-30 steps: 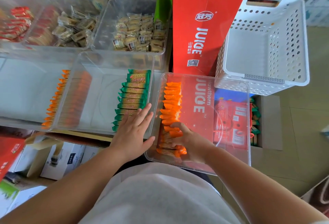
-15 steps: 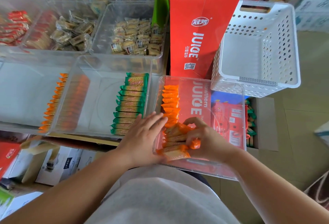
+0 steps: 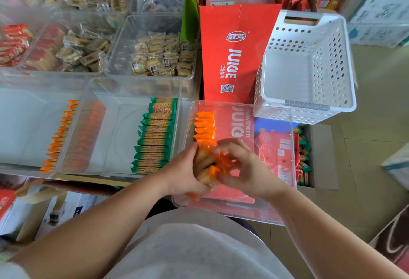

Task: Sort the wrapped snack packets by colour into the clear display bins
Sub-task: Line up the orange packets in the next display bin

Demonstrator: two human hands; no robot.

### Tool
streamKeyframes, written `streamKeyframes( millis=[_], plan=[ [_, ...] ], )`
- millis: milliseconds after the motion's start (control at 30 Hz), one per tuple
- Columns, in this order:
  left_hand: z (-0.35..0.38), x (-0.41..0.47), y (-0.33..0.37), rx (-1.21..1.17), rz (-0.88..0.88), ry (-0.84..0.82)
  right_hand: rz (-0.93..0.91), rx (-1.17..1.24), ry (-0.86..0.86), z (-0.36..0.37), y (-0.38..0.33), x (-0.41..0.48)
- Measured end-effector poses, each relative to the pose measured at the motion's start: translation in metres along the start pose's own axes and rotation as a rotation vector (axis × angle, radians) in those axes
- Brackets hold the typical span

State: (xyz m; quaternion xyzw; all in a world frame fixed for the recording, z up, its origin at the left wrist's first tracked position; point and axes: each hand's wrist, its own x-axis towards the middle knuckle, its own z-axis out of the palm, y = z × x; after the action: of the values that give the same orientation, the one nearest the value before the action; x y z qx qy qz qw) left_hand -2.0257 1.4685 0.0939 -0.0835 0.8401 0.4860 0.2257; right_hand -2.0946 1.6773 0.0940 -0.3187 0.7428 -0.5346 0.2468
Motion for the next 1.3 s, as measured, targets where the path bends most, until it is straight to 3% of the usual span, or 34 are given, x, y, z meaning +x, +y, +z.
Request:
streamKeyframes(
  millis=[100, 167, 267, 400, 567, 700, 967, 1133, 1300],
  plan=[
    [-0.012, -0.006, 0.008, -0.249, -0.026, 0.061, 0.094, 0.374, 0.154, -0.003, -0.015, 0.013],
    [-0.022, -0.011, 0.012, -0.369, -0.032, 0.114, 0.156, 0.469, 0.266, -0.003, -0.013, 0.022],
    [-0.038, -0.024, 0.011, -0.471, -0.067, 0.235, 0.203, 0.131, 0.271, 0.0, 0.013, 0.035],
    [-0.053, -0.044, 0.001, -0.576, -0.11, 0.396, 0.296, -0.477, -0.085, 0.019, 0.051, 0.05],
    [-0.057, -0.066, -0.007, -0.641, -0.154, 0.463, 0.342, -0.792, -0.198, 0.049, 0.055, 0.064],
    [-0.058, -0.075, -0.013, -0.688, -0.187, 0.522, 0.327, -0.892, -0.253, 0.067, 0.052, 0.069],
    [-0.077, -0.087, -0.029, -0.65, -0.257, 0.55, 0.379, -0.796, -0.205, 0.053, 0.04, 0.074],
    [-0.112, -0.088, -0.042, -0.618, -0.291, 0.586, 0.429, -0.736, -0.068, 0.019, -0.02, 0.078],
    [-0.152, -0.077, -0.052, -0.603, -0.218, 0.631, 0.349, -0.605, 0.043, 0.023, -0.093, 0.105]
  ],
)
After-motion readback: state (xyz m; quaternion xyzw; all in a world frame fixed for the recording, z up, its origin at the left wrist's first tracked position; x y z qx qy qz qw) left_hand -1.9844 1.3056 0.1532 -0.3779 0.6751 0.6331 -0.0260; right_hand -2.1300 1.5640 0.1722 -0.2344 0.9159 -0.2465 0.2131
